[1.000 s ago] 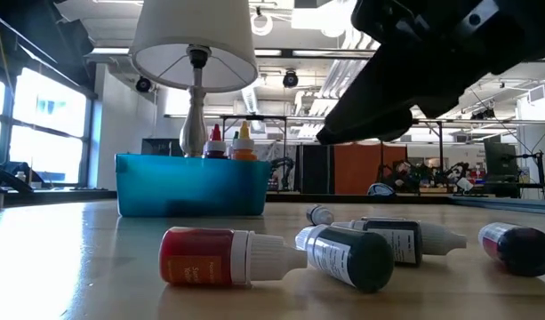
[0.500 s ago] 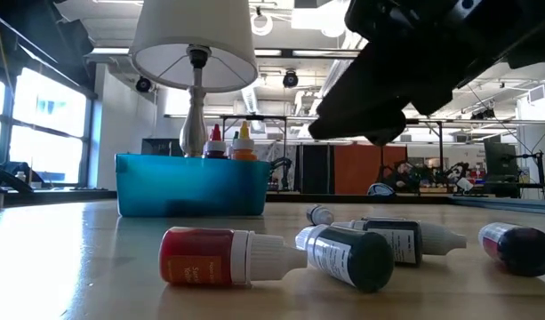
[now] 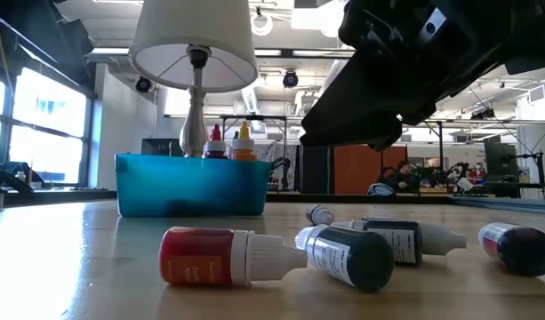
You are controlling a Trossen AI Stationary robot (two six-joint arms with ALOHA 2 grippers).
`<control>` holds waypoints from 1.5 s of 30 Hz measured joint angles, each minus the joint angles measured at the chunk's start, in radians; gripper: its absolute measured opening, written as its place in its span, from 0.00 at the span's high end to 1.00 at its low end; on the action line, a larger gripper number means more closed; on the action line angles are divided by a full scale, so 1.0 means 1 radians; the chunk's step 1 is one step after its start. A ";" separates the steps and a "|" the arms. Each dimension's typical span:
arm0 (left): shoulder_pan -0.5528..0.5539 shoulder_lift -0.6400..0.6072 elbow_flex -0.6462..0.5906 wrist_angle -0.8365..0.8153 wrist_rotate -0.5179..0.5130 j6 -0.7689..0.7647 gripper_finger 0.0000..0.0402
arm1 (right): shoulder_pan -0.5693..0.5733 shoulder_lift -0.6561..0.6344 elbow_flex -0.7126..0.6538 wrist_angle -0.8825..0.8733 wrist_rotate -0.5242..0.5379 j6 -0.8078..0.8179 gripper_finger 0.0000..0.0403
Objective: Pick & Place food coloring
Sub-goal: Put the small red food coloring bottle into the blue bin
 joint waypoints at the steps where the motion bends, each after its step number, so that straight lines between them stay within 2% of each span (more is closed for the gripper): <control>1: 0.000 0.000 0.000 0.000 0.000 0.000 0.54 | 0.000 0.000 0.000 -0.001 0.000 0.005 0.65; 6: 0.000 0.000 0.000 0.000 0.000 0.000 0.54 | 0.000 0.000 0.035 -0.039 0.012 -0.024 0.65; 11: 0.000 0.000 0.000 0.001 0.000 0.000 0.54 | 0.007 0.000 0.114 -0.262 0.023 0.062 0.65; 16: 0.000 0.000 0.000 0.001 0.000 0.000 0.54 | 0.033 0.000 0.140 -0.423 0.211 0.171 0.65; 20: 0.000 0.000 0.000 0.001 0.000 0.000 0.54 | -0.001 0.012 0.134 -0.442 0.264 0.374 0.65; 24: 0.000 0.000 0.000 0.001 0.000 0.000 0.54 | -0.036 0.063 0.133 -0.421 0.248 0.399 0.65; 28: 0.000 0.000 0.000 0.002 0.000 0.000 0.54 | -0.059 0.119 0.135 -0.385 0.153 0.431 0.65; 36: 0.000 0.000 0.000 0.002 0.000 0.000 0.54 | -0.060 0.136 0.137 -0.409 0.162 0.398 0.66; 39: 0.000 0.000 0.000 0.002 0.000 0.000 0.54 | -0.055 0.136 0.138 -0.437 0.165 0.347 0.70; 45: 0.000 0.000 0.000 0.002 0.000 0.000 0.54 | -0.052 0.136 0.136 -0.414 0.166 0.293 0.84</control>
